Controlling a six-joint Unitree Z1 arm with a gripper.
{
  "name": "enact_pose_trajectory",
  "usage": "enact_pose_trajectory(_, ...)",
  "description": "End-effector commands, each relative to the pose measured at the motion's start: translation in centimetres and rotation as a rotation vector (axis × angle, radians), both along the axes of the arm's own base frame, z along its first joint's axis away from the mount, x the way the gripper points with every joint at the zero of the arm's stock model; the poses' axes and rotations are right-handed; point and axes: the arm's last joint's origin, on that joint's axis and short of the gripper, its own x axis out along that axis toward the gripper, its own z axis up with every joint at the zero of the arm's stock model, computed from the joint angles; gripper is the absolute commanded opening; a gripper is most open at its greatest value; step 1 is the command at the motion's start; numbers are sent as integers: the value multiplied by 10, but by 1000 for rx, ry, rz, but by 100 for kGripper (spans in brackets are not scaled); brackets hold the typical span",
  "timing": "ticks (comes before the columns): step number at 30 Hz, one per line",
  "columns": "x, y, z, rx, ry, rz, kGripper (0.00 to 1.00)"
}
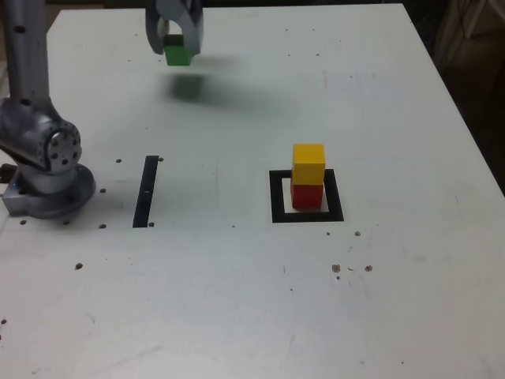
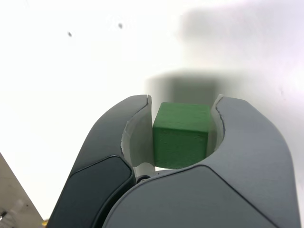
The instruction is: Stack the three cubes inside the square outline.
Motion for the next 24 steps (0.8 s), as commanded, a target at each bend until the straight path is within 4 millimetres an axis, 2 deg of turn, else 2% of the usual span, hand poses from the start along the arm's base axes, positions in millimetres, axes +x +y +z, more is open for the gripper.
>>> enact_pose_trajectory(1,4,-12,5,5,-6,-10,38)
enact_pose_trajectory(17,41,-87,26,0,-3,-96,38)
enact_pose_trajectory(24,58,-112,35,-3,-15,-117,38)
